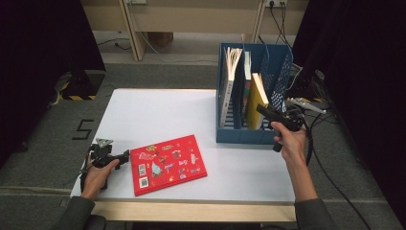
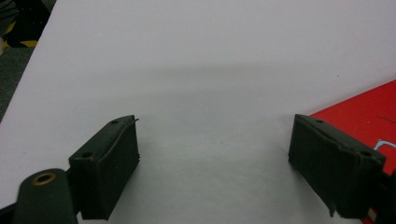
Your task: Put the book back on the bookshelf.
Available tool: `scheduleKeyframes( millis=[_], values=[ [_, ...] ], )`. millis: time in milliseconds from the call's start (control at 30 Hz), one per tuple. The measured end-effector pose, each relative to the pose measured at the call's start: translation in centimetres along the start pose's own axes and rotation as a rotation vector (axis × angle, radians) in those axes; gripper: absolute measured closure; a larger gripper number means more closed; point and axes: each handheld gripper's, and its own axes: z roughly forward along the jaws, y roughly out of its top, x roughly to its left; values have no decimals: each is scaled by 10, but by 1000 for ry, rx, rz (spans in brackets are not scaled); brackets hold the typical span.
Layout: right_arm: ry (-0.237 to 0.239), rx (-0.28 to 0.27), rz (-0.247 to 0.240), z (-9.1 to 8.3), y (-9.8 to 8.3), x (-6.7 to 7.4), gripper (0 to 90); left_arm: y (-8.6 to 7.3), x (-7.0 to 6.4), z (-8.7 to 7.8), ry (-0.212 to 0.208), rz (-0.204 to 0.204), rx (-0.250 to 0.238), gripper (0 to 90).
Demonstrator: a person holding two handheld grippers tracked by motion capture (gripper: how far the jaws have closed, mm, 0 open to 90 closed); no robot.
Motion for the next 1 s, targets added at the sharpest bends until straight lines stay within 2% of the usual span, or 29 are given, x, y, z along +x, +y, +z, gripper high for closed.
scheduleKeyframes(
  millis=[100, 167, 267, 367, 400, 467, 500, 600, 700, 767, 800, 867, 933, 1000],
  values=[
    [-17, -1, -25, -4, -2, 0, 520, 0, 0, 0, 0, 0, 0, 149],
    [-13, 4, -11, -7, -3, 1, 513, 0, 0, 0, -1, -3, -1, 149],
    [-42, 12, -58, -10, -2, 1, 488, 0, 0, 0, -2, -3, -1, 149],
    [-27, 22, -82, -13, -4, 3, 467, 0, 0, 0, -2, -3, -1, 149],
    [-37, 22, -114, -14, -5, 3, 454, 0, 0, 0, -2, -2, 0, 149],
    [-35, 24, -142, -16, -7, 5, 442, 0, 0, 0, -3, -2, 1, 149],
    [-25, 24, -139, -17, -9, 6, 438, 0, 0, 0, -3, -4, -1, 149],
    [-40, 41, -166, -18, -15, 5, 436, 0, 0, 0, -4, -4, 0, 149],
    [-43, 36, -166, -18, -21, 1, 453, 0, 0, 0, -4, -4, 0, 149],
    [-77, 43, -173, -18, -25, -1, 466, 0, 0, 0, -4, -4, 1, 149],
    [-77, 53, -189, -18, -26, -3, 540, 0, 1, 0, -5, -3, 3, 149],
    [-103, 23, -226, -19, -28, -3, 633, 0, 0, 0, -4, -4, 1, 149],
    [-110, 33, -252, -18, -29, -4, 699, 0, 0, 0, -5, -4, 0, 148],
    [-117, 32, -251, -17, -29, -4, 717, 0, 0, 0, -4, -4, 1, 149]
  ],
)
